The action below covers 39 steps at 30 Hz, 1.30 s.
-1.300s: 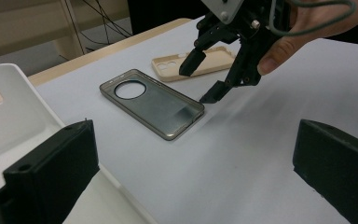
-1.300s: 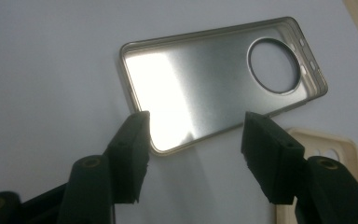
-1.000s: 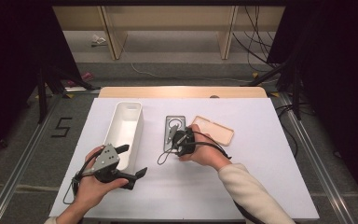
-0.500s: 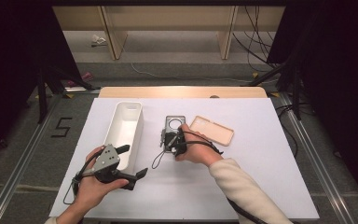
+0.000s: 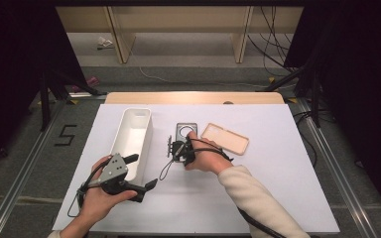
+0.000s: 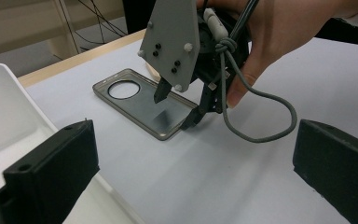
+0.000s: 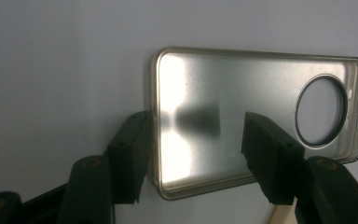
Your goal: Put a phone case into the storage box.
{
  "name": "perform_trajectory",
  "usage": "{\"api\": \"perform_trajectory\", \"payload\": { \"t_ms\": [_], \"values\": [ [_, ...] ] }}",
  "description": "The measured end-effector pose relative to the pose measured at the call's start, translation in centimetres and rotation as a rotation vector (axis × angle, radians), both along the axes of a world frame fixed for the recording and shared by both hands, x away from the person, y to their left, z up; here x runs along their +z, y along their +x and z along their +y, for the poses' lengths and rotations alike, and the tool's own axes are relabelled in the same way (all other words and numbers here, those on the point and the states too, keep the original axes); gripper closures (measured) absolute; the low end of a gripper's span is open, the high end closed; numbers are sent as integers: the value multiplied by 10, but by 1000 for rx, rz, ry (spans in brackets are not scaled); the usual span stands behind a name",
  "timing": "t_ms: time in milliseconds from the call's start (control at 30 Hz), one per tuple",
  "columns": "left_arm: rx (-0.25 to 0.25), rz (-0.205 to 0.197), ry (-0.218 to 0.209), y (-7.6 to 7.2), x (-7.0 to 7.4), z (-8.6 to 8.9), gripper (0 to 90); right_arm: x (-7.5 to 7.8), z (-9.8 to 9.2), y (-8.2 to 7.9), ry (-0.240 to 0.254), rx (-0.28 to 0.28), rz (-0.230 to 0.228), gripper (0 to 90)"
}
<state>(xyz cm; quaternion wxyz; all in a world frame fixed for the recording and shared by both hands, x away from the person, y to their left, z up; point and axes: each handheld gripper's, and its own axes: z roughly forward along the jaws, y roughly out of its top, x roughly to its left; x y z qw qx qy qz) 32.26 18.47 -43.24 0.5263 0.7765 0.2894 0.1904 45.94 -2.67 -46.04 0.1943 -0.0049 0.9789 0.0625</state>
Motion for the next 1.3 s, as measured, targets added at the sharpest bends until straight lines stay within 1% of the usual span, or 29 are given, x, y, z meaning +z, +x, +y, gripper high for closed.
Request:
{"api": "perform_trajectory", "payload": {
  "t_ms": [33, 100, 133, 167, 200, 233, 300, 333, 367, 433, 467, 500, 700, 733, 1000, 1300],
  "values": [
    [0, 0, 0, 0, 0, 0, 0, 1, 0, 0, -13, 0, 10, 480],
    [0, -1, 0, 0, 0, 0, 0, 1, 1, 0, -13, 5, 21, 523],
    [-1, -1, 0, 0, 0, 0, 0, 1, 1, -1, -3, -21, 48, 565],
    [-3, -1, 2, 0, 0, 0, 0, 0, 1, 0, 1, -15, 51, 584],
    [-2, -1, 4, 0, 0, 0, 0, 1, 1, 0, -7, -12, 56, 603],
    [-3, -2, 4, 0, 0, -1, 0, 0, 2, -1, -10, -7, 71, 642],
    [-5, -1, 1, 0, 0, -1, 0, 0, 3, -1, -16, -2, 74, 653],
    [-5, -1, 1, 0, 0, -1, 0, 1, 3, -1, -29, 2, 80, 666],
    [-6, 0, 0, -1, 0, -1, 0, 1, 4, -1, -32, 12, 85, 686],
    [-6, 0, 2, 0, 0, -1, 0, 1, 5, 0, -36, 16, 87, 698],
    [-6, 0, 4, 0, 0, -1, 0, 1, 5, -1, -46, 11, 102, 718],
    [-2, 1, 7, 0, 0, -1, 0, 1, 6, -1, -49, 16, 106, 730],
    [-2, 0, 5, 0, 0, -1, 0, 1, 7, 0, -56, 19, 126, 767],
    [-2, 1, 6, 0, 0, -1, 0, 1, 7, 0, -63, 22, 129, 778],
    [-1, 0, 6, 0, 0, -1, 0, 1, 8, 0, -70, 22, 144, 829],
    [1, 0, 11, 0, 0, -1, 0, 1, 9, 0, -74, 25, 152, 855]
  ]
}}
